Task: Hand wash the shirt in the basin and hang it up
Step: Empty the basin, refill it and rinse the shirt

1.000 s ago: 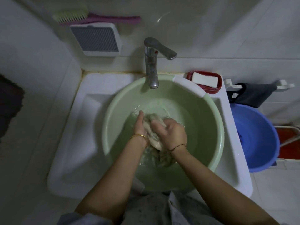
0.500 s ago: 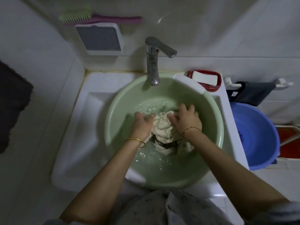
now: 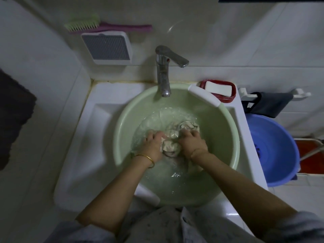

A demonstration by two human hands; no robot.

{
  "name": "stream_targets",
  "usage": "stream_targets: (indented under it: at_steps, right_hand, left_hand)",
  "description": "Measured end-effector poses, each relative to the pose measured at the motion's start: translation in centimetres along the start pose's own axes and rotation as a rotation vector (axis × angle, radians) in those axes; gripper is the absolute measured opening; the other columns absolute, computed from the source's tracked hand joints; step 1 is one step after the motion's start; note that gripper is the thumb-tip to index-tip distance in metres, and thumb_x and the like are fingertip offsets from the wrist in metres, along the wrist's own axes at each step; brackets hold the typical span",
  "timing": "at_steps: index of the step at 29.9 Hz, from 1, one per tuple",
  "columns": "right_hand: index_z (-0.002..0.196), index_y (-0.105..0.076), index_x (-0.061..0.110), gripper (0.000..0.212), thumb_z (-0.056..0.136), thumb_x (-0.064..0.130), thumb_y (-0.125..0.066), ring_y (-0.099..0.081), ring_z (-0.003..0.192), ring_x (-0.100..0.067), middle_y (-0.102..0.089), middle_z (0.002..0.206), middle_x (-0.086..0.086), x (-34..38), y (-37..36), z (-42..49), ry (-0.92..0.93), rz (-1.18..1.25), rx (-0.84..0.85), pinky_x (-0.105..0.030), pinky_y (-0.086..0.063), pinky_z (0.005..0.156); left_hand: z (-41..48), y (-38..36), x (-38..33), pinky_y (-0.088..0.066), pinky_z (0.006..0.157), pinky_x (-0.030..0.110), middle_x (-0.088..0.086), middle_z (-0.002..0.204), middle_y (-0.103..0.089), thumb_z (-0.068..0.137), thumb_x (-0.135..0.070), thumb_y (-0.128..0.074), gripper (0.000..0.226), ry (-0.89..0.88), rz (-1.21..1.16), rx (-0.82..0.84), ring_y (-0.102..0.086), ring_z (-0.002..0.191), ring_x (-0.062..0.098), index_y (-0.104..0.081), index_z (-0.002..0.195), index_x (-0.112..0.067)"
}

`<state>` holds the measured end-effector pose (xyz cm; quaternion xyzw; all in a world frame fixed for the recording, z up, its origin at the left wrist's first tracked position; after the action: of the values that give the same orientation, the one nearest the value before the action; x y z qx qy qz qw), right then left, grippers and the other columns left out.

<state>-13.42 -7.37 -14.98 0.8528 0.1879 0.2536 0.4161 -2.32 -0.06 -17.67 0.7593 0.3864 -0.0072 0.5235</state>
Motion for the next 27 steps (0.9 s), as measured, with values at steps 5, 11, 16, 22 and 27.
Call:
stream_targets:
  at_steps: [5, 11, 16, 22, 27]
  right_hand:
    - [0.088, -0.064, 0.006, 0.011, 0.090, 0.015, -0.056, -0.059, 0.088, -0.026, -0.063, 0.090, -0.012, -2.7, 2.9, 0.3, -0.125, 0.869, -0.021, -0.035, -0.047, 0.081]
    - [0.089, -0.066, 0.004, 0.027, 0.088, 0.028, -0.056, -0.065, 0.082, -0.032, -0.068, 0.085, -0.015, -2.9, 3.6, 0.6, -0.270, 1.259, -0.099, -0.039, -0.051, 0.086]
    - [0.107, -0.058, 0.005, 0.028, 0.092, 0.028, -0.057, -0.054, 0.091, -0.020, -0.059, 0.099, -0.009, -2.5, 6.3, 1.2, -0.099, 0.803, -0.261, -0.029, -0.042, 0.084]
    - [0.101, -0.064, 0.016, 0.015, 0.086, 0.014, -0.061, -0.060, 0.091, -0.022, -0.062, 0.102, -0.005, -2.2, 7.3, -0.2, 0.042, 0.393, -0.501, -0.032, -0.049, 0.083]
    - [0.099, -0.058, 0.021, 0.023, 0.082, 0.035, -0.063, -0.054, 0.105, -0.028, -0.058, 0.112, -0.005, 2.4, -0.6, -0.2, 0.257, 0.011, -0.051, -0.031, -0.045, 0.086]
  left_hand:
    - [0.7, 1.2, 0.1, -0.032, 0.109, 0.034, 0.006, 0.148, -0.033, 0.071, -0.037, -0.067, 0.063, -0.024, -0.015, 0.009, -0.032, 0.136, 0.028, -0.046, 0.130, -0.031]
    - [-0.2, 4.9, -1.8, -0.037, 0.059, 0.026, 0.004, 0.068, -0.053, 0.071, -0.034, -0.058, 0.023, -0.001, -0.572, -0.056, -0.049, 0.068, 0.019, -0.052, 0.068, -0.012]
    - [-0.3, 7.3, -0.6, -0.043, 0.074, 0.031, 0.005, 0.080, -0.063, 0.060, -0.036, -0.050, 0.029, 0.097, -0.791, -0.205, -0.054, 0.079, 0.020, -0.065, 0.075, -0.016]
    - [1.1, 6.2, 1.6, -0.051, 0.074, 0.039, 0.023, 0.087, -0.065, 0.084, -0.033, -0.050, 0.033, 0.096, -0.439, -0.254, -0.063, 0.082, 0.035, -0.061, 0.087, -0.002]
    - [-0.9, 6.5, -0.4, -0.034, 0.096, 0.039, 0.019, 0.120, -0.049, 0.077, -0.021, -0.065, 0.048, 0.004, 0.059, -0.459, -0.044, 0.114, 0.036, -0.051, 0.120, -0.007]
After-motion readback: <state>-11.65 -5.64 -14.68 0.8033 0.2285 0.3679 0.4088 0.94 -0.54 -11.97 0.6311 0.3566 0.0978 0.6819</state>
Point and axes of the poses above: each hand's wrist, its own z-axis towards the middle knuckle, its own y-axis out of the back of the hand, x = y × z, the point moved 10 cm from there along z, towards the middle knuckle
